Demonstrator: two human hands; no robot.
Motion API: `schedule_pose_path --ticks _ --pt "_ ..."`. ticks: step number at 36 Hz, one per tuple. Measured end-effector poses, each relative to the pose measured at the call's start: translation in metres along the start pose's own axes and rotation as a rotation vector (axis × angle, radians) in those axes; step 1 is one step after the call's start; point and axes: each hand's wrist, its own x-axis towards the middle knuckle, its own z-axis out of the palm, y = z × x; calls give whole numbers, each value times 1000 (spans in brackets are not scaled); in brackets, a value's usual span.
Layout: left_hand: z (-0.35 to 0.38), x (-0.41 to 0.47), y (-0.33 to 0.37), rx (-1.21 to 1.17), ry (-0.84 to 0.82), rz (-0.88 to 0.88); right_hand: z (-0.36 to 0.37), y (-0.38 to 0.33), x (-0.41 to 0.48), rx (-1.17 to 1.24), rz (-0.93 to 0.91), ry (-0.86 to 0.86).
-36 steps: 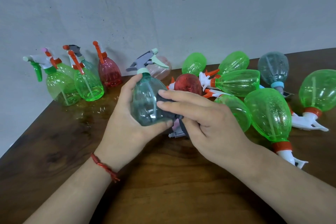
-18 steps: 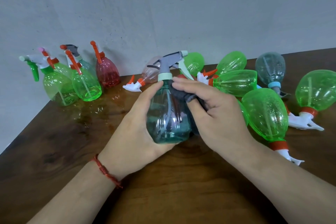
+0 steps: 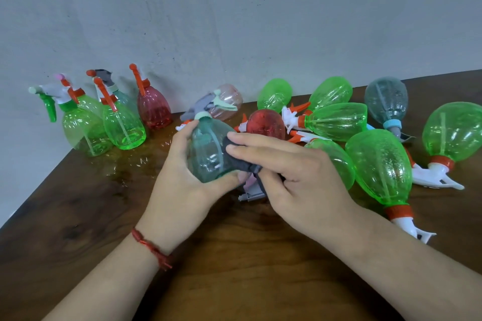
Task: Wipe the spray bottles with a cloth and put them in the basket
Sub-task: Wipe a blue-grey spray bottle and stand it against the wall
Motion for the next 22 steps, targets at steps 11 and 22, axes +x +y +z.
schedule_pose_path --ticks 11,22 --pt "-1 -6 -1 264 -206 338 -2 8 9 289 411 129" --pt "0 -4 -4 245 -280 329 -3 10 8 150 281 142"
